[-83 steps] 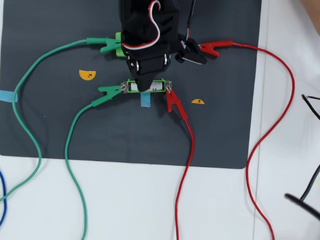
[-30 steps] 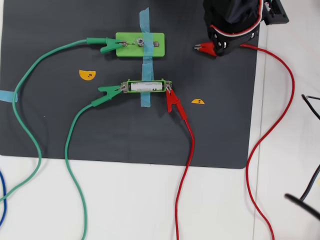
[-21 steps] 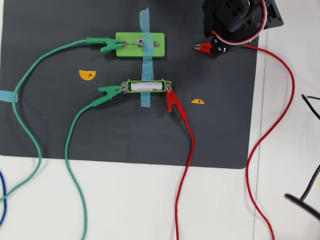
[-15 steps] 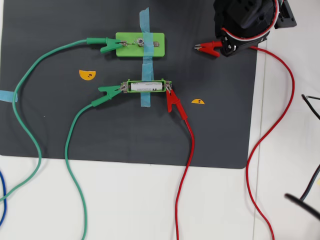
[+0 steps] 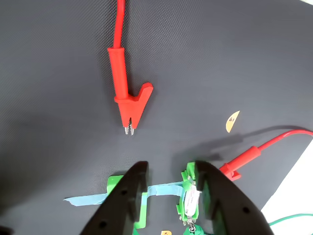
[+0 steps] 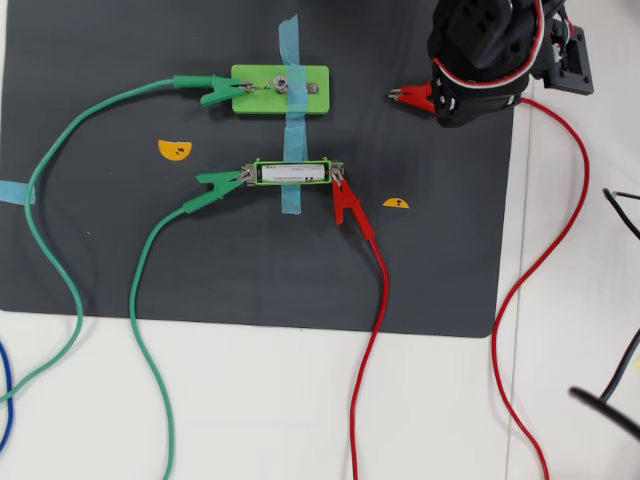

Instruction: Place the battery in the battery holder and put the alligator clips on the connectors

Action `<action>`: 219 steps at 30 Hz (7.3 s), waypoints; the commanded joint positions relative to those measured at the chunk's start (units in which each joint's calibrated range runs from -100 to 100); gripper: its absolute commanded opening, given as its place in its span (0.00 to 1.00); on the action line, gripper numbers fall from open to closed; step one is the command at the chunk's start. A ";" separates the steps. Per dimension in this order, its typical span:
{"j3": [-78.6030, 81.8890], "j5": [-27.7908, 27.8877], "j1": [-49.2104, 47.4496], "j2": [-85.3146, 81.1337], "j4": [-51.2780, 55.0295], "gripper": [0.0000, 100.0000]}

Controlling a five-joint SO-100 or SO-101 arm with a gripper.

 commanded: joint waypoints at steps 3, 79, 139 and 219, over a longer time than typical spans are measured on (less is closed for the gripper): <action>3.68 -2.34 0.18 -0.09 -3.74 0.18; 8.15 -4.37 -6.59 7.48 -10.27 0.21; 6.84 -4.32 -6.08 16.75 -13.45 0.20; 11.57 -6.35 14.01 7.73 -6.49 0.01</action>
